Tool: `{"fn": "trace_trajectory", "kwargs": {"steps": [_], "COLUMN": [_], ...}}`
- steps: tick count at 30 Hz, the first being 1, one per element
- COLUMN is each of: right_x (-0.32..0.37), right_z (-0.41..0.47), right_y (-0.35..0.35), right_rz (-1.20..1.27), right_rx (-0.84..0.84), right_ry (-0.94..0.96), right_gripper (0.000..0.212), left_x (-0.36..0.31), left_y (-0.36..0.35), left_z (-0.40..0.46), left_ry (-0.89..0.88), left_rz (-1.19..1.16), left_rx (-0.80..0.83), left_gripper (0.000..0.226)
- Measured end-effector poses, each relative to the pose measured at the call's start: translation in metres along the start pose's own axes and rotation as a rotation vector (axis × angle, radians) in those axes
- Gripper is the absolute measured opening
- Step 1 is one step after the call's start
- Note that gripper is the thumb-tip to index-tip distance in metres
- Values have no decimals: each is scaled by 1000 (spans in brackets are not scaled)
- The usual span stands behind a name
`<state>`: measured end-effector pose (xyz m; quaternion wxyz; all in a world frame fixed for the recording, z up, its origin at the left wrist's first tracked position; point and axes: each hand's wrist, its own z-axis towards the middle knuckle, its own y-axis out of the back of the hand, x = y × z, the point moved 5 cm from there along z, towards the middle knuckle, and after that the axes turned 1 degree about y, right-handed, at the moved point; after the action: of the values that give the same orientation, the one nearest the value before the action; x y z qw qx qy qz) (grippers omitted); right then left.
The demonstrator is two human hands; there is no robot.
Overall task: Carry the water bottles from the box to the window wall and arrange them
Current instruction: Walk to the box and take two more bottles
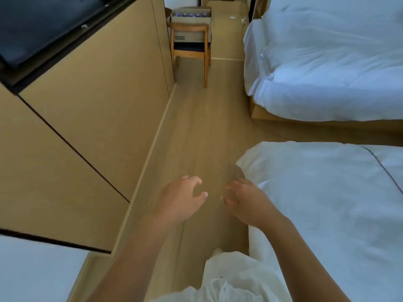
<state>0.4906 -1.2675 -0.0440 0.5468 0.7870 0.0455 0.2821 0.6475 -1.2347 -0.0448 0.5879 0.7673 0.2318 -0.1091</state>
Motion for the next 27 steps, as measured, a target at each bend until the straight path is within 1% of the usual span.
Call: {"fn": "trace_trajectory", "kwargs": {"steps": [4, 9, 14, 18, 24, 27], "right_x": [-28, -49, -57, -55, -38, -38], "right_z": [77, 153, 241, 331, 476, 536], "right_y": [39, 52, 70, 97, 156, 173], "right_rz": [2, -1, -35, -36, 26, 67], "right_rx": [5, 66, 69, 37, -44, -59], "right_ry": [14, 16, 31, 28, 1, -33], "right_gripper": [41, 43, 45, 45, 44, 44], "left_x": [-11, -5, 9, 20, 42, 54], "left_y": [23, 36, 66, 107, 194, 223], "left_z": [74, 146, 237, 327, 467, 526], "left_ry": [34, 76, 68, 23, -25, -33], "left_rz": [-47, -71, -85, -71, -5, 10], "left_rx": [-50, -25, -54, -66, -102, -85], "left_gripper": [39, 40, 38, 39, 40, 39]}}
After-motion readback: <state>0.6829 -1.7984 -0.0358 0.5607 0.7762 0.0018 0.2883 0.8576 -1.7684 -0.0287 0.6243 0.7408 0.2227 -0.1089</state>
